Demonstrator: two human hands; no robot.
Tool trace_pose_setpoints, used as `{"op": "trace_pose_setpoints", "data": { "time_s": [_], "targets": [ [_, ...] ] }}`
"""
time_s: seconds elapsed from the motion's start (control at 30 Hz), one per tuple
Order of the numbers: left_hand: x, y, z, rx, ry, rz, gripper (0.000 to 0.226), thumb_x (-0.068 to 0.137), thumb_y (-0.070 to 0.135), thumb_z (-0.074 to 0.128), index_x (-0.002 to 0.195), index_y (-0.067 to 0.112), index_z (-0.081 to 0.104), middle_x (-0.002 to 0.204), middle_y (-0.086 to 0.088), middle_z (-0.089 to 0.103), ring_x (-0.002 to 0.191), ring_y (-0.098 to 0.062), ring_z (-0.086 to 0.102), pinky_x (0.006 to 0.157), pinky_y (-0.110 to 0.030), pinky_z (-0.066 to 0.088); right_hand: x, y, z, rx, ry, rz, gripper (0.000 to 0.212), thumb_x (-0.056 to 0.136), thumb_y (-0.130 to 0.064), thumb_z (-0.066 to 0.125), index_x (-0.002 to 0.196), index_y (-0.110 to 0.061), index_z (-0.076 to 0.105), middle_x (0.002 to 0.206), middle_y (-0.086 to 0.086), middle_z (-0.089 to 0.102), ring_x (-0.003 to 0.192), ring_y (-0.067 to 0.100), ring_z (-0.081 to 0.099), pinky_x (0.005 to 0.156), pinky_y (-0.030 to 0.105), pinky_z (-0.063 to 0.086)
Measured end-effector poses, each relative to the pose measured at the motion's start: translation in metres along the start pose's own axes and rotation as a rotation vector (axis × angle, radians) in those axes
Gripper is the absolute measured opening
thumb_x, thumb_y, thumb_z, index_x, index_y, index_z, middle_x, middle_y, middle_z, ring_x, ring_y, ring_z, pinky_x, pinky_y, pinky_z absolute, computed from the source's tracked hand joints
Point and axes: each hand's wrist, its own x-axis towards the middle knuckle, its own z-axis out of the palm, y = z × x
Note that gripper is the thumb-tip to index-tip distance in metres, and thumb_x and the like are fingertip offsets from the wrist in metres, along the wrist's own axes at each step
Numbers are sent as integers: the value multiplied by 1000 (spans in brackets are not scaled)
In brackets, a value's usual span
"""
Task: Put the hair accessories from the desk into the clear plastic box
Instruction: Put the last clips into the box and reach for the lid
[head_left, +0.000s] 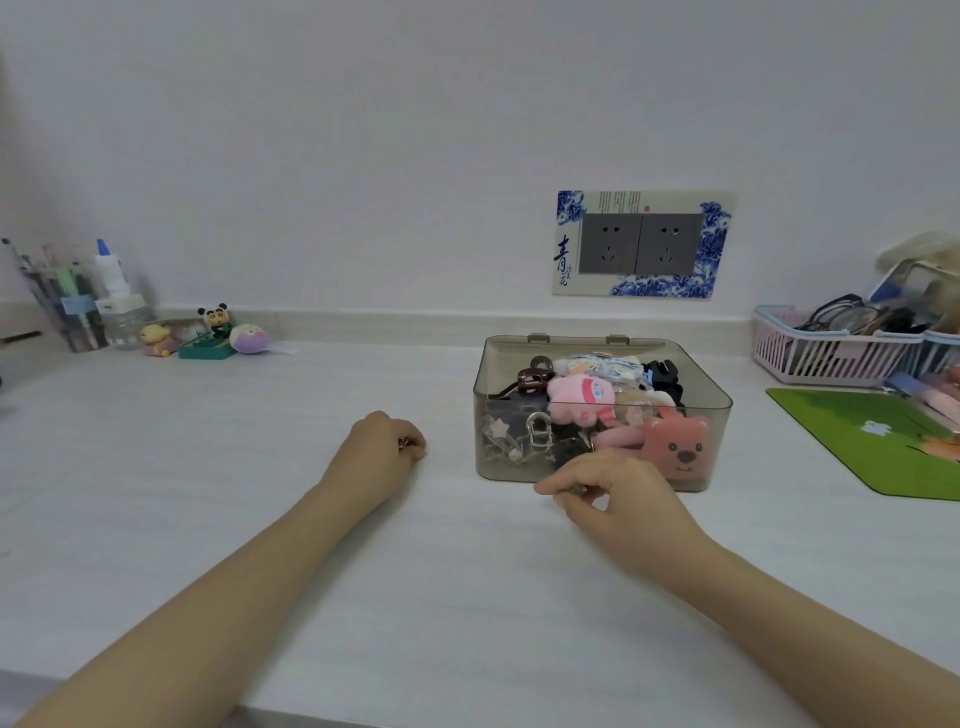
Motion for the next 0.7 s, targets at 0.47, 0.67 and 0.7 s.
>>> {"op": "trace_pose_setpoints", "data": {
  "time_s": [0.47, 0.67, 0.7],
  "targets": [
    [-6, 2, -5, -589, 70, -295, 10, 84, 8, 64, 87, 14, 72, 70, 4, 55, 59, -12, 46, 55, -20, 36, -3, -3, 2, 3, 3, 39, 26, 82, -5, 60, 89, -24, 76, 89, -9, 69, 78, 11, 62, 74, 11, 46],
    [-4, -1, -12, -968, 8, -461, 21, 85, 2, 62, 105, 4, 68, 76, -3, 61, 67, -14, 52, 63, -18, 41, -3, -3, 3, 1, 5, 39, 27, 81, -5, 60, 89, -25, 75, 88, -9, 70, 84, 8, 59, 73, 9, 46],
    [-4, 0, -14, -1022, -9, -469, 22, 86, 0, 60, 108, 2, 66, 79, -3, 62, 70, -14, 54, 65, -18, 41, -3, -4, 3, 2, 2, 44, 27, 81, -4, 60, 89, -25, 75, 88, -9, 70, 84, 7, 58, 72, 8, 46]
  ]
}}
